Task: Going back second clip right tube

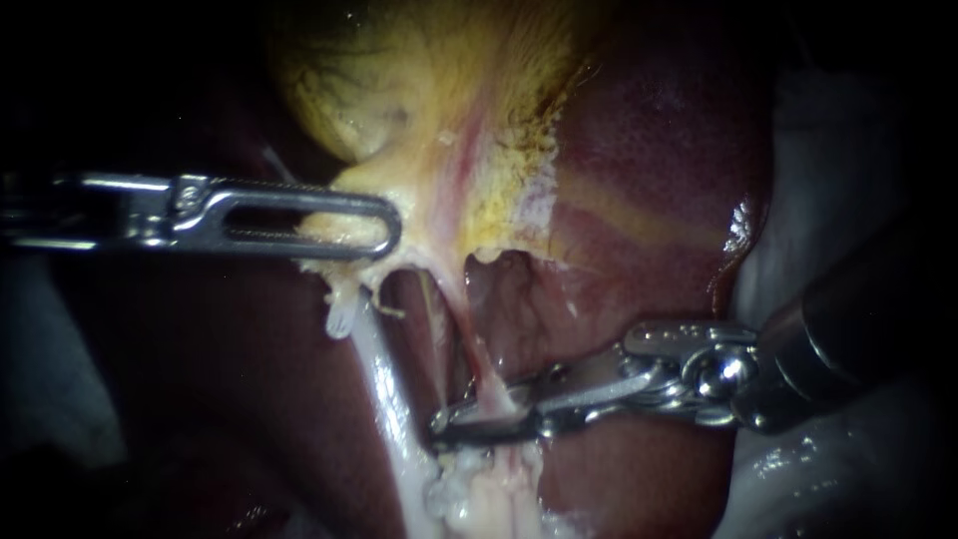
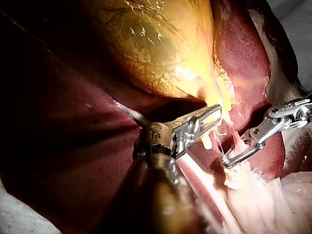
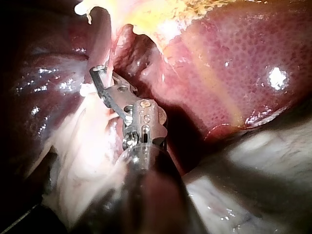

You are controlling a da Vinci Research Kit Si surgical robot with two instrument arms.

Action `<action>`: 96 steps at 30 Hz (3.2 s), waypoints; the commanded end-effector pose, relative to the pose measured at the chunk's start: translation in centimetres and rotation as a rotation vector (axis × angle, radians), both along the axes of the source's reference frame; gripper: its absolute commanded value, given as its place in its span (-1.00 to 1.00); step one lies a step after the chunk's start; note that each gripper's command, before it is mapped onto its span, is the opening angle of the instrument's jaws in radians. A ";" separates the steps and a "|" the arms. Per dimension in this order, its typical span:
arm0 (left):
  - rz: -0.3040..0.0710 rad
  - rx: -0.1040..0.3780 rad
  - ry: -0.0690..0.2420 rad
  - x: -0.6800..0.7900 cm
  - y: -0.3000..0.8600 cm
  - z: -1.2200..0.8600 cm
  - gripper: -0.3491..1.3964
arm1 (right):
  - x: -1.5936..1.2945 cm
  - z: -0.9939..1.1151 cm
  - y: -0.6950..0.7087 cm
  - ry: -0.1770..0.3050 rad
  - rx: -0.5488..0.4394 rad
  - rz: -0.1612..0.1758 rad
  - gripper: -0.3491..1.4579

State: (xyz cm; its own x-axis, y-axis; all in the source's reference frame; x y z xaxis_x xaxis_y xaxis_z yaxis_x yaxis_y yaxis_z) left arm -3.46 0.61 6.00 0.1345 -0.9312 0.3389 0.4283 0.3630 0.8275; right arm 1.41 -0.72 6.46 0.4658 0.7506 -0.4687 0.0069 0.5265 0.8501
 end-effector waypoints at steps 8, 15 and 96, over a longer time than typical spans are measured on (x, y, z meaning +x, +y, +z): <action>-0.004 0.006 0.001 -0.01 -0.02 -0.02 -1.00 | 0.00 -0.06 0.05 0.041 -0.099 0.007 -0.84; -0.004 0.006 0.001 -0.01 -0.03 -0.03 -1.00 | 0.06 -0.06 0.07 0.092 -0.389 0.042 -0.07; -0.005 0.006 0.002 -0.02 -0.07 -0.07 -1.00 | 0.01 0.15 -0.28 0.128 -0.223 -0.025 -0.06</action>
State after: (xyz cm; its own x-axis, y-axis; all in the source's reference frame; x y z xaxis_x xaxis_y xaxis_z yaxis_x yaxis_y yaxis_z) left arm -3.48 0.54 5.92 0.1303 -0.9338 0.3331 0.4318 0.3559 0.8288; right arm 1.43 -1.00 6.63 0.4093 0.6225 -0.6670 0.1159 0.6897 0.7148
